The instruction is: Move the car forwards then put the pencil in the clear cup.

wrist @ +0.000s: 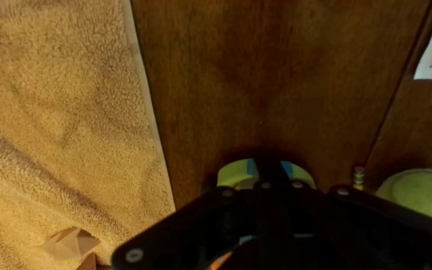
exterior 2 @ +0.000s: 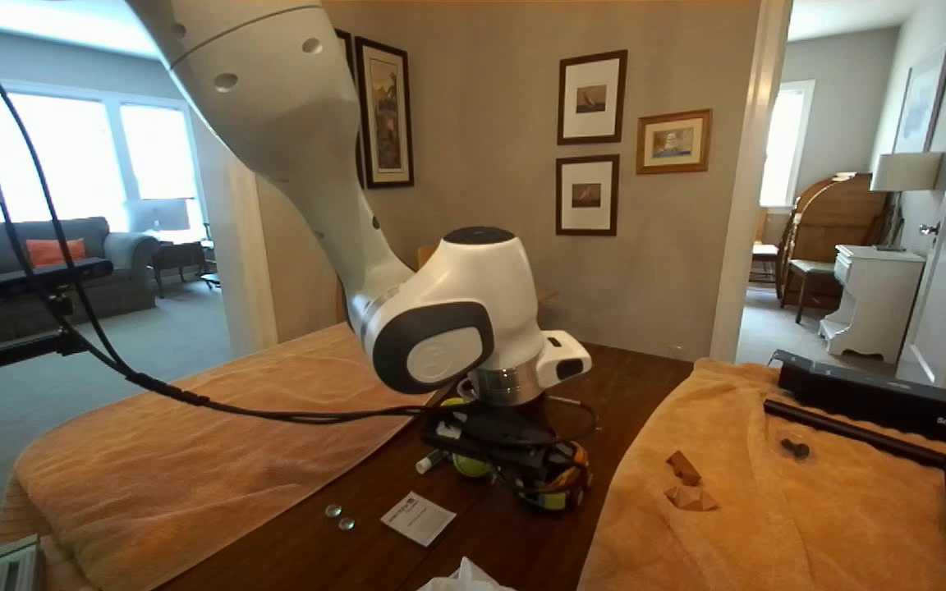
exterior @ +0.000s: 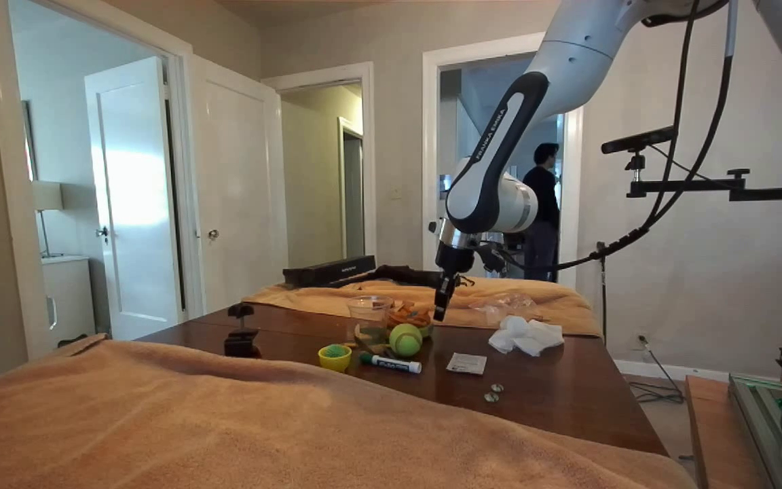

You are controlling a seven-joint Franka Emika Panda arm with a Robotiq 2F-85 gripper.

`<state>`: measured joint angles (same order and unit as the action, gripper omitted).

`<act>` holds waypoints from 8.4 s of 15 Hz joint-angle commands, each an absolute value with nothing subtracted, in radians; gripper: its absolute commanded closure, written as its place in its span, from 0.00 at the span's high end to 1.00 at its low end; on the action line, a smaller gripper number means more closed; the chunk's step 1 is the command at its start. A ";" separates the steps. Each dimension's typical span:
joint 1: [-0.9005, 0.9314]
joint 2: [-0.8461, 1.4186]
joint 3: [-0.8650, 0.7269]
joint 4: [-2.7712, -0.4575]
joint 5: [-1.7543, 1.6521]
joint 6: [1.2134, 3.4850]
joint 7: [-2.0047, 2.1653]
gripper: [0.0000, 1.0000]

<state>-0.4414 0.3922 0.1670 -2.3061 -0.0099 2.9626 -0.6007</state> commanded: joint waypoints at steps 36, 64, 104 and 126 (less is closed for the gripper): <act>-0.399 0.567 0.197 -2.074 -0.096 3.252 -0.704 0.41; -0.296 0.260 0.075 -2.362 -0.084 2.837 -0.566 1.00; -0.495 0.523 0.310 -2.241 -0.114 3.042 -0.769 0.46; -0.544 0.532 0.397 -2.245 -0.069 3.031 -0.762 0.38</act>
